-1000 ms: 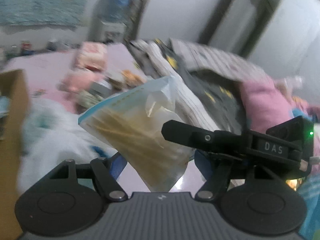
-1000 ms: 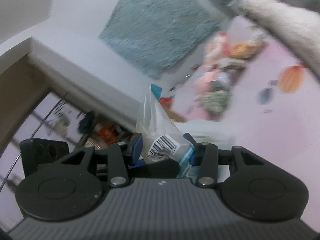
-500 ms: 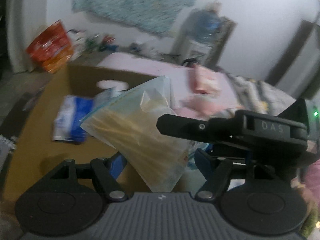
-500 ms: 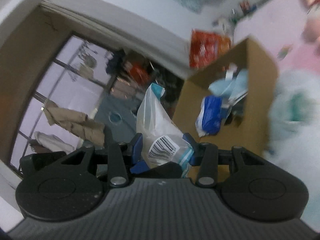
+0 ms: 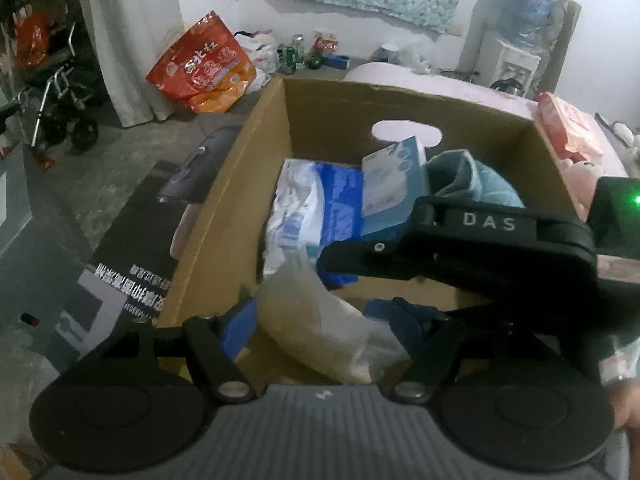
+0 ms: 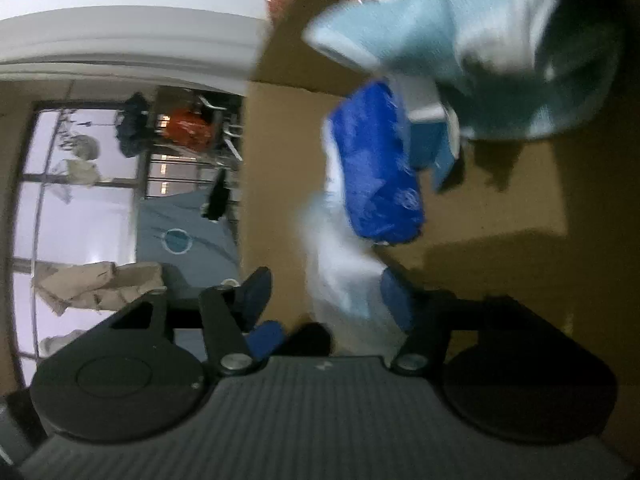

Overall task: Organize soft objects
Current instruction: 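Carry both clear bags over the cardboard box and lower them inside, then open the left tool on the zip bag while the right tool releases the barcode bag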

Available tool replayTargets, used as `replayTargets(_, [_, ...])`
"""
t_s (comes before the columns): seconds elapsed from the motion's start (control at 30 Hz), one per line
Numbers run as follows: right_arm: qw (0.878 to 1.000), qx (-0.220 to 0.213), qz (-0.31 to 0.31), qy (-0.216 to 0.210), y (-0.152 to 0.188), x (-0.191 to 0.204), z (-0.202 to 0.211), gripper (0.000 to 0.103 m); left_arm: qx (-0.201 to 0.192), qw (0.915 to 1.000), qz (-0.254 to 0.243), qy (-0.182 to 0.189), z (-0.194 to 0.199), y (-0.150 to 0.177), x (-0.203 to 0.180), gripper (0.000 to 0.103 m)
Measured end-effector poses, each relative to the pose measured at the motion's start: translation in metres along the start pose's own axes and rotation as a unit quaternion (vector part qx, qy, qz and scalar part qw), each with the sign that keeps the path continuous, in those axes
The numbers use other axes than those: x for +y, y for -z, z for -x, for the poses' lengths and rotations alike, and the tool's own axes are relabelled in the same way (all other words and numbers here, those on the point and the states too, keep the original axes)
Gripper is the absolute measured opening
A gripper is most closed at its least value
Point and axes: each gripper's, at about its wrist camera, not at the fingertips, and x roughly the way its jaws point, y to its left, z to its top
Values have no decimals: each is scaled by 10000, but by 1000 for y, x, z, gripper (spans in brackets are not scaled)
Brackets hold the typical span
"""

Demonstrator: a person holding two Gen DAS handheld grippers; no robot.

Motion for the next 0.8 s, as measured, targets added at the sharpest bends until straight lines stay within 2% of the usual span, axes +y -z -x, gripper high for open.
replayTargets(0.1, [9999,84,94,104,4,0,-4,67,-31,10000,86,-9,4,4,10,74])
replayTargets(0.23, [9976,-99,553,411,7,13,6,66,-189,9997,176,-25,15,8,19,74])
replayTargets(0.3, [9960,-113,649,605,5,15,8,62,-296,9993,217,-31,22,8,22,74])
replayTargets(0.37, [9942,-45,707,803,4,11,13,49,-401,9988,268,-40,29,9,27,74])
replayTargets(0.4, [9933,0,703,920,5,9,11,48,-437,9986,292,-47,31,8,29,74])
replayTargets(0.57, [9937,33,414,1037,8,0,6,41,-516,9975,475,-57,38,7,39,74])
replayTargets(0.8, [9961,-7,-227,858,20,-8,-7,39,-574,9961,675,-41,42,8,44,74])
